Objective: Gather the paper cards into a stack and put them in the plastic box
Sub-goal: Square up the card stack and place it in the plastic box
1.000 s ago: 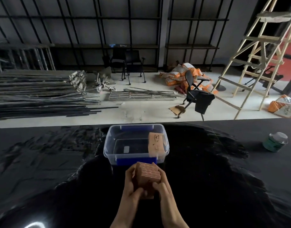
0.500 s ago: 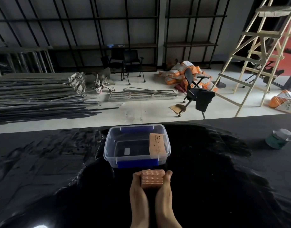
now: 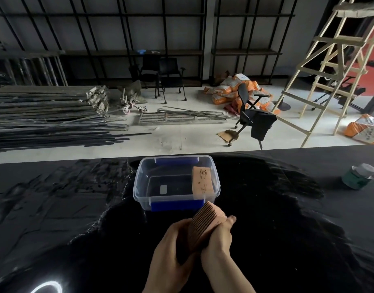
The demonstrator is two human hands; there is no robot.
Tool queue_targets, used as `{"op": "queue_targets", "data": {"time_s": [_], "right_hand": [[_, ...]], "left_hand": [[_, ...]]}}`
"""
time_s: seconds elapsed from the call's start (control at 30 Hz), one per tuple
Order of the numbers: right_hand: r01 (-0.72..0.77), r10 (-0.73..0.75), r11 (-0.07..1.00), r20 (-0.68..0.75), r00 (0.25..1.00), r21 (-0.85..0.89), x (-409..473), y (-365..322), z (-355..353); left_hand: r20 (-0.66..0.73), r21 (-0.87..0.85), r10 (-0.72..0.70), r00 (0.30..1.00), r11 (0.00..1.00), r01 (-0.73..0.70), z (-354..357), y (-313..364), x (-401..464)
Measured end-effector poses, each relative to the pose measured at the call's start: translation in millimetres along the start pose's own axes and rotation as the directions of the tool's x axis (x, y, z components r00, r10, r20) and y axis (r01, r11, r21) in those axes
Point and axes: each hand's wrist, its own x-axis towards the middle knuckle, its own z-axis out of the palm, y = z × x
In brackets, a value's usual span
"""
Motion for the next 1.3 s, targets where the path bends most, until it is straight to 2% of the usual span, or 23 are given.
{"op": "queue_targets", "data": {"time_s": [0.03, 0.07, 0.13, 0.2, 0.23, 0.33, 0.43, 0.47, 0.53, 0.6, 0.63, 0.67, 0.73, 0.8, 0.93, 1.13, 1.3], "right_hand": [[0.035, -0.039, 0.999, -0.130, 0.991, -0.028, 10, 8, -1], [0.040, -0.044, 0.999, -0.126, 0.991, -0.034, 15, -2, -13], [0.189, -0.198, 0.960, -0.024, 0.980, -0.209, 11, -9, -23], [0.409, -0.397, 0.864, 0.101, 0.912, -0.294, 15, -9, -29], [0.517, -0.479, 0.782, 0.195, 0.856, -0.349, 18, -13, -35], [0.613, -0.496, 0.623, 0.361, 0.790, -0.485, 21, 0, -33], [0.637, -0.542, 0.526, 0.355, 0.762, -0.564, 28, 17, -33], [0.641, -0.566, 0.512, 0.336, 0.752, -0.572, 32, 20, -33], [0.645, -0.593, 0.483, 0.321, 0.739, -0.592, 36, 22, -35], [0.643, -0.600, 0.479, 0.312, 0.737, -0.598, 36, 24, -34], [0.643, -0.604, 0.479, 0.308, 0.735, -0.598, 35, 25, -34], [0.643, -0.607, 0.478, 0.304, 0.734, -0.598, 35, 26, -33], [0.639, -0.612, 0.499, 0.284, 0.738, -0.586, 33, 25, -32], [0.651, -0.620, 0.497, 0.290, 0.729, -0.574, 33, 22, -30], [0.660, -0.635, 0.430, 0.313, 0.706, -0.616, 37, 26, -29], [0.664, -0.648, 0.412, 0.312, 0.695, -0.624, 42, 25, -28], [0.679, -0.638, 0.418, 0.337, 0.692, -0.603, 45, 28, -33]], "left_hand": [[0.098, -0.100, 0.027, 0.995, 0.995, -0.017, 8, 6, -14], [0.013, -0.097, -0.003, 1.000, 0.995, 0.004, -4, -1, -13], [0.078, -0.014, 0.084, 0.993, 0.996, -0.083, -15, -9, -13], [0.159, 0.056, 0.109, 0.981, 0.991, -0.119, -26, -10, -8], [0.198, 0.116, 0.132, 0.971, 0.981, -0.157, -33, -19, -2], [0.304, 0.271, 0.079, 0.949, 0.948, -0.165, -35, -22, 9], [0.315, 0.282, 0.041, 0.948, 0.950, -0.135, -22, -29, 9], [0.289, 0.214, 0.035, 0.957, 0.972, -0.100, -18, -34, 6], [0.177, -0.099, -0.026, 0.984, 0.994, 0.045, -9, -36, -2], [0.033, -0.479, -0.231, 0.972, 0.850, 0.218, 7, -26, -4], [-0.039, -0.590, -0.342, 0.939, 0.766, 0.255, 16, -18, -3], [-0.112, -0.629, -0.421, 0.900, 0.731, 0.264, 23, -10, 0], [-0.224, -0.647, -0.496, 0.839, 0.719, 0.253, 31, 3, 6], [-0.285, -0.629, -0.496, 0.820, 0.742, 0.230, 30, 6, 10], [-0.297, -0.528, -0.445, 0.845, 0.814, 0.243, 30, -8, 14], [-0.317, -0.591, -0.483, 0.816, 0.774, 0.229, 36, -8, 15], [-0.321, -0.504, -0.423, 0.847, 0.834, 0.226, 39, -18, 15]]}}
